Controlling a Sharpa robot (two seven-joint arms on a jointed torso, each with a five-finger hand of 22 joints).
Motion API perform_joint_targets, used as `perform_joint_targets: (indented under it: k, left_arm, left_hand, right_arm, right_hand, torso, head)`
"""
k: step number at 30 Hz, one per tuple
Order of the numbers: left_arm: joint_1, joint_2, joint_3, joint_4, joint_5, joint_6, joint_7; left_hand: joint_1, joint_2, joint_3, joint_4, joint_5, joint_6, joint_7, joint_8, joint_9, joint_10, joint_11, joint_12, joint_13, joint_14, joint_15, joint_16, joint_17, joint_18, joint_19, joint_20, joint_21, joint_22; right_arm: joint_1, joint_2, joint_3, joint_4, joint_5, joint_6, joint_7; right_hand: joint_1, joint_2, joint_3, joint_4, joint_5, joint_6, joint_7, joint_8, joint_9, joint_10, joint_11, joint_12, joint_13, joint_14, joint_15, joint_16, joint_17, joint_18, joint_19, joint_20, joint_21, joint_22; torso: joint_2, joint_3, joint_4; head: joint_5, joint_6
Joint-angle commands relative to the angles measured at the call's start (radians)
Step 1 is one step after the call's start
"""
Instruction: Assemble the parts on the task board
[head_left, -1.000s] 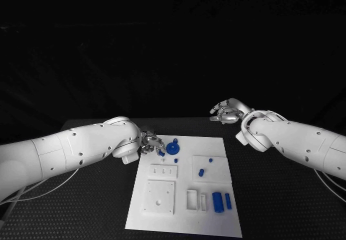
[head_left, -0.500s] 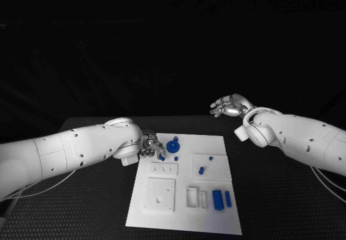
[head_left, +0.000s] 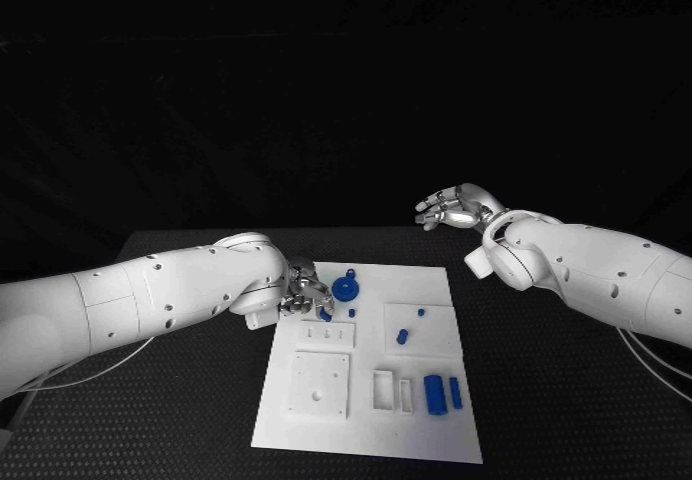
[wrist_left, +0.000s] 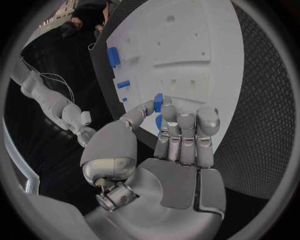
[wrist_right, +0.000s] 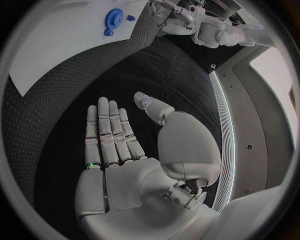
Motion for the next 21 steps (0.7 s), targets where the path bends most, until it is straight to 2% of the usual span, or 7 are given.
perform_joint_targets:
  k: [1,7,11,17,21]
  left_arm:
    - [-0.001,0.002,0.001,0.013,-0.019,-0.033,-0.002]
    - [-0.002,0.004,0.001,0.017,-0.052,-0.034,-0.002]
    - [-0.006,0.004,0.001,0.016,-0.093,-0.042,0.002]
    - [-0.016,0.002,0.001,0.014,-0.145,-0.072,0.017]
    - [-0.023,0.001,0.001,0.009,-0.156,-0.082,0.025]
  left_hand:
    - [0.031,0.038,-0.006,0.004,-0.001,0.003,-0.004,0.006,0.070,0.099,-0.093,-0.007,0.002,0.113,-0.107,-0.004,-0.001,0.159,0.061,-0.097,-0.005,-0.001]
    - [0.025,0.024,-0.007,0.013,-0.014,0.028,-0.011,0.015,0.078,0.100,-0.099,-0.012,0.005,0.115,-0.111,-0.005,-0.002,0.160,0.059,-0.096,-0.003,0.000]
    - [0.023,0.020,-0.007,0.017,-0.010,0.037,-0.014,0.022,0.080,0.101,-0.102,-0.014,0.008,0.116,-0.115,-0.004,-0.002,0.160,0.058,-0.096,-0.001,0.001]
    - [0.009,0.016,-0.011,0.020,0.031,0.061,-0.026,0.063,0.084,0.115,-0.113,-0.011,0.017,0.120,-0.121,0.008,0.005,0.161,0.056,-0.095,0.012,0.008]
    - [-0.004,0.017,-0.012,0.012,0.074,0.072,-0.034,0.095,0.084,0.123,-0.120,-0.012,0.022,0.121,-0.123,0.019,0.010,0.160,0.055,-0.093,0.023,0.015]
  right_arm:
    - [0.001,-0.001,0.001,0.004,0.002,0.026,0.009]
    - [0.001,-0.001,0.001,0.007,0.001,0.030,0.009]
    - [0.001,-0.002,0.001,0.008,-0.002,0.028,0.007]
    - [0.001,-0.001,0.001,0.006,-0.009,0.031,0.002]
    - [0.001,0.001,0.001,0.004,-0.009,0.038,0.001]
  right_hand:
    - [0.014,0.005,-0.005,-0.006,0.007,-0.002,0.007,0.005,-0.002,0.009,-0.002,-0.008,-0.006,0.004,0.004,-0.005,-0.002,0.020,-0.001,0.006,-0.007,-0.001]
    - [0.013,0.004,-0.011,-0.007,0.007,-0.002,0.008,0.005,-0.004,0.012,-0.001,-0.009,-0.013,0.006,0.006,-0.007,-0.003,0.020,-0.001,0.008,-0.010,-0.002]
    - [0.012,0.004,-0.014,-0.008,0.009,-0.002,0.009,0.005,-0.005,0.012,-0.001,-0.010,-0.015,0.006,0.006,-0.008,-0.003,0.020,-0.001,0.008,-0.012,-0.002]
    - [0.009,0.004,-0.029,-0.010,0.025,0.000,0.009,0.007,-0.008,0.018,-0.002,-0.013,-0.029,0.000,0.011,-0.017,-0.008,0.019,-0.008,0.011,-0.019,0.001]
    - [0.006,0.007,-0.043,-0.012,0.041,0.000,0.008,0.008,-0.011,0.021,-0.002,-0.016,-0.040,-0.009,0.016,-0.027,-0.013,0.017,-0.017,0.013,-0.026,0.004]
  torso:
    - [0.000,0.0001,0.0008]
    - [0.000,0.0003,-0.0002]
    - [0.000,0.0004,-0.0003]
    - [-0.001,0.0000,0.0003]
    - [-0.001,0.0002,0.0003]
  head:
    - [-0.001,-0.003]
    - [-0.002,-0.007]
    - [-0.002,-0.010]
    - [-0.002,-0.015]
    - [-0.002,-0.016]
